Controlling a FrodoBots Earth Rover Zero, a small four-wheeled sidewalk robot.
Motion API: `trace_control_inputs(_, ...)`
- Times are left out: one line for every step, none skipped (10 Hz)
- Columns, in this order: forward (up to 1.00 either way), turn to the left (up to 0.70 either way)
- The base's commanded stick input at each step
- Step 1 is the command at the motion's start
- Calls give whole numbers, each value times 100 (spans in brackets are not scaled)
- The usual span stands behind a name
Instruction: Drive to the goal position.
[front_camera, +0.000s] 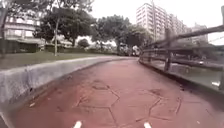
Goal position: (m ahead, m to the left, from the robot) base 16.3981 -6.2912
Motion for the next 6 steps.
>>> trace_control_inputs(50, 0)
trace_control_inputs(50, 0)
trace_control_inputs(50, 0)
trace_control_inputs(50, 0)
trace_control_inputs(50, 0)
trace_control_inputs(50, 0)
